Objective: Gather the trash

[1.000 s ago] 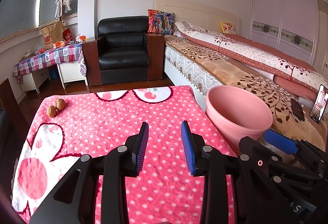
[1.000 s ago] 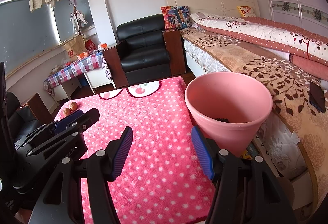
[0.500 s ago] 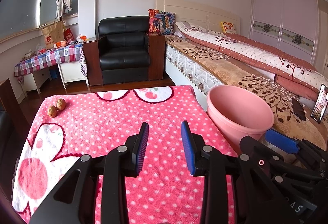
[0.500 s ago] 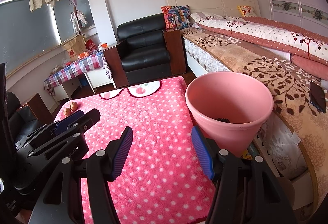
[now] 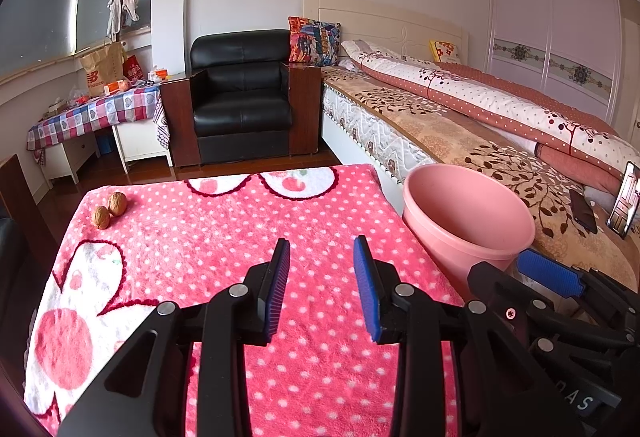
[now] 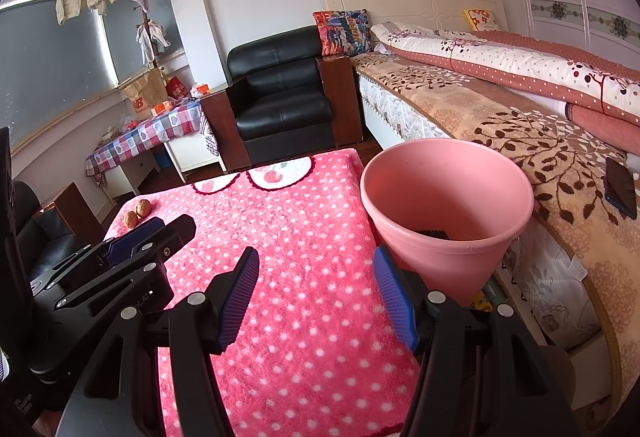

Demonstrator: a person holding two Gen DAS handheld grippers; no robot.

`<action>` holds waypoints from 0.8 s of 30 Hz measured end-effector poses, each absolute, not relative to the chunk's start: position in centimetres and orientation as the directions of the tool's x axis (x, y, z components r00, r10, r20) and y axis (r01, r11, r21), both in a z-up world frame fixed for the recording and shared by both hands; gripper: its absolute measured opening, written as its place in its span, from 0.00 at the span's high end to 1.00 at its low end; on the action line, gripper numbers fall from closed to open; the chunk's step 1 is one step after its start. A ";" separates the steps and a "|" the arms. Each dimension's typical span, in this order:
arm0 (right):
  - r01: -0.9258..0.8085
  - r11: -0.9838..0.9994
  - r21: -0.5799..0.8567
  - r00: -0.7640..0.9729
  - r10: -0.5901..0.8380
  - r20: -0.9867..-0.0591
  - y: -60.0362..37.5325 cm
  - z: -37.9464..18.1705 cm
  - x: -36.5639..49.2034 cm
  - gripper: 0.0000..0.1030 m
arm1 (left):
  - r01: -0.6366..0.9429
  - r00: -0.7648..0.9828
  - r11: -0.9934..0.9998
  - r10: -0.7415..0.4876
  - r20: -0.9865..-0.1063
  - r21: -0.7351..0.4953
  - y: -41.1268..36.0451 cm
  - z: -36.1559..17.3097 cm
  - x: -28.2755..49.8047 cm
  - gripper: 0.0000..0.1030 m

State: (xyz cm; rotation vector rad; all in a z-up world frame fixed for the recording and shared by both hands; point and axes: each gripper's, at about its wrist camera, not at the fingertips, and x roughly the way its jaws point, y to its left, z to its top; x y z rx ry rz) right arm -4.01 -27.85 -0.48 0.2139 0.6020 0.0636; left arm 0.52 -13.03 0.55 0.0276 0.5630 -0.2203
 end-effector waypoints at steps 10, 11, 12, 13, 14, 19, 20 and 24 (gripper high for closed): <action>0.004 0.975 0.220 0.821 0.123 -0.558 -27.7 -0.7 -4.1 0.43 | 0.215 0.821 0.976 -0.199 -0.536 -0.033 -12.9 0.2 0.5 0.68; 0.004 0.975 0.220 0.821 0.123 -0.557 -27.8 -0.7 -4.0 0.43 | 0.216 0.820 0.976 -0.199 -0.536 -0.032 -13.0 0.3 0.6 0.68; 0.004 0.976 0.220 0.821 0.122 -0.557 -27.8 -0.7 -4.0 0.43 | 0.216 0.820 0.976 -0.199 -0.537 -0.032 -13.0 0.3 0.6 0.68; 0.004 0.976 0.220 0.821 0.123 -0.557 -27.8 -0.7 -4.0 0.43 | 0.215 0.820 0.976 -0.199 -0.537 -0.032 -13.0 0.3 0.6 0.68; 0.004 0.976 0.220 0.821 0.123 -0.557 -27.8 -0.7 -4.0 0.43 | 0.216 0.820 0.976 -0.199 -0.537 -0.033 -13.0 0.3 0.6 0.68; 0.004 0.975 0.220 0.821 0.123 -0.558 -27.8 -0.6 -3.9 0.43 | 0.216 0.819 0.976 -0.199 -0.539 -0.032 -12.8 0.1 0.6 0.68; 0.003 0.976 0.220 0.821 0.123 -0.558 -27.7 -0.7 -4.0 0.43 | 0.215 0.819 0.976 -0.198 -0.538 -0.032 -13.0 0.2 0.7 0.68; 0.005 0.975 0.221 0.821 0.122 -0.558 -27.8 -0.6 -3.9 0.43 | 0.215 0.819 0.976 -0.198 -0.539 -0.032 -13.0 0.2 0.7 0.68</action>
